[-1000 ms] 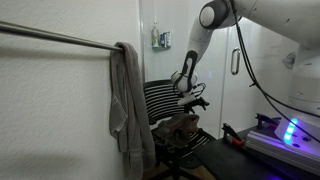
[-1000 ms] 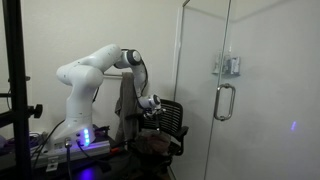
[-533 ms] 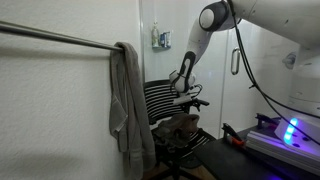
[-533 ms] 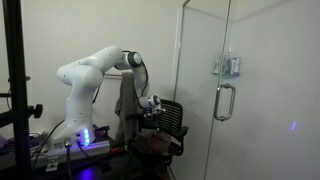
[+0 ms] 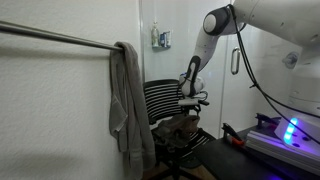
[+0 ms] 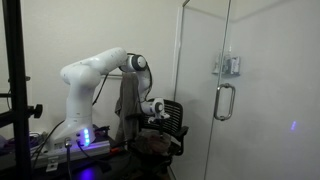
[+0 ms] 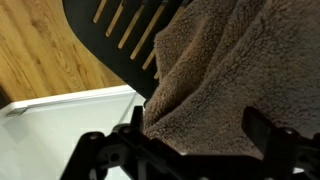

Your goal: Pick one towel from the chair and put it on the towel rack

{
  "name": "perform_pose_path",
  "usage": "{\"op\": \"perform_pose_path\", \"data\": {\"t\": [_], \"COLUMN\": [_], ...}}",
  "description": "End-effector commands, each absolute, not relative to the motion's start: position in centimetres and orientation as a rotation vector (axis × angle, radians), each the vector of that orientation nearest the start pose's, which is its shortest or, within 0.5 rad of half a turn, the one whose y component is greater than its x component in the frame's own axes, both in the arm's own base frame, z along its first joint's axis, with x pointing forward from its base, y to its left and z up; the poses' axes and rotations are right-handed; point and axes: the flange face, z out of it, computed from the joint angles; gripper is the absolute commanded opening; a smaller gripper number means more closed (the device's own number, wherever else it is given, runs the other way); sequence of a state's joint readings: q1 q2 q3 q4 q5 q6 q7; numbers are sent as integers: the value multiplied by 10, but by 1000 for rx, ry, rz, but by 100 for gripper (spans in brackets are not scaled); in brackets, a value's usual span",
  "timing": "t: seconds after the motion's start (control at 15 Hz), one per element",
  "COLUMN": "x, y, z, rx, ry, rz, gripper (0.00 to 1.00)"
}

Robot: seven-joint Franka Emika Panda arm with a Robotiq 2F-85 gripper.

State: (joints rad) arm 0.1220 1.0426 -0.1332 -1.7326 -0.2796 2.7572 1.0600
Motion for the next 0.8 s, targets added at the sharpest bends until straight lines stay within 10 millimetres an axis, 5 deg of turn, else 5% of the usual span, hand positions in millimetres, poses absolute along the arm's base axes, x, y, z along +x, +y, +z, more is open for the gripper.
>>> {"op": "perform_pose_path", "data": {"t": [0.0,0.13,0.2,0.73], "x": [615,617,618,623], "y": [-2,-4,-3,-1], "z": [-17,-24,-25,-33], "rx": [-3100,-3098,-3087,-3045], "ry": [1200,1204,1216,1290], "rz": [-140,-129,-122,-109], "gripper": [100,100,75,25]}}
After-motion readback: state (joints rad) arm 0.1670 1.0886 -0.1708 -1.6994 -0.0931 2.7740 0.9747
